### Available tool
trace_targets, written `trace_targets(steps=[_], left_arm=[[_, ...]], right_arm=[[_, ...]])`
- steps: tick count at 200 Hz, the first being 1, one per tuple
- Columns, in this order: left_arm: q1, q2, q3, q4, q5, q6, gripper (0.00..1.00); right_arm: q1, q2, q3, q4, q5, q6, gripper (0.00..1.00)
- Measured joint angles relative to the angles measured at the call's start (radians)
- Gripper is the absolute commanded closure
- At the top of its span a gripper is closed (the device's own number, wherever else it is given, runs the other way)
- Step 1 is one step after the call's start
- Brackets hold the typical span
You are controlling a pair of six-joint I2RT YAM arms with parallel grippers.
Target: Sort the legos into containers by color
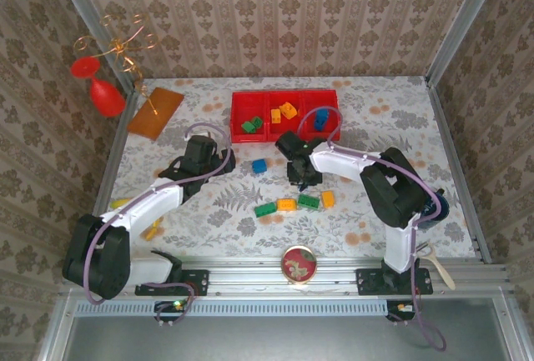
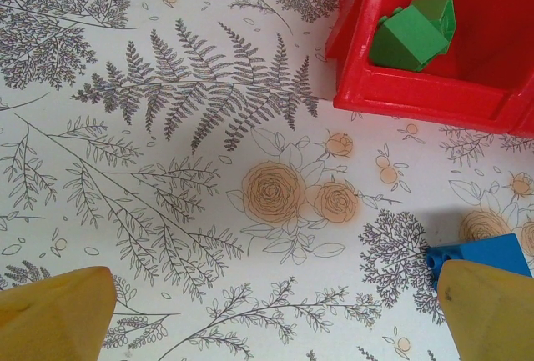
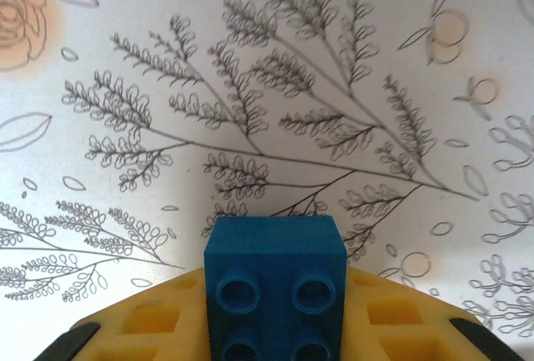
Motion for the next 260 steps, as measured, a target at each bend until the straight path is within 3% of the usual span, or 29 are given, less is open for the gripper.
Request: trace_targets(steps=[111,181,260], left_arm=[[0.000,-0.001,-0.013,0.000,0.007,0.000,0.00],[0.000,-0.009,-0.013,-0.001,0.008,0.000,0.00],[0.022,-0.029,-0.023,-0.001,0.008,0.000,0.00]], right_arm=[[-0.154,-0.161,0.045,0.000,0.074,-0.122,0.76],[-0.219,-0.153,0.186,0.012,0.088,-0.230,0.76],[-0.245,-0.021,0.324,0.052,0.092,-0.313,0.76]])
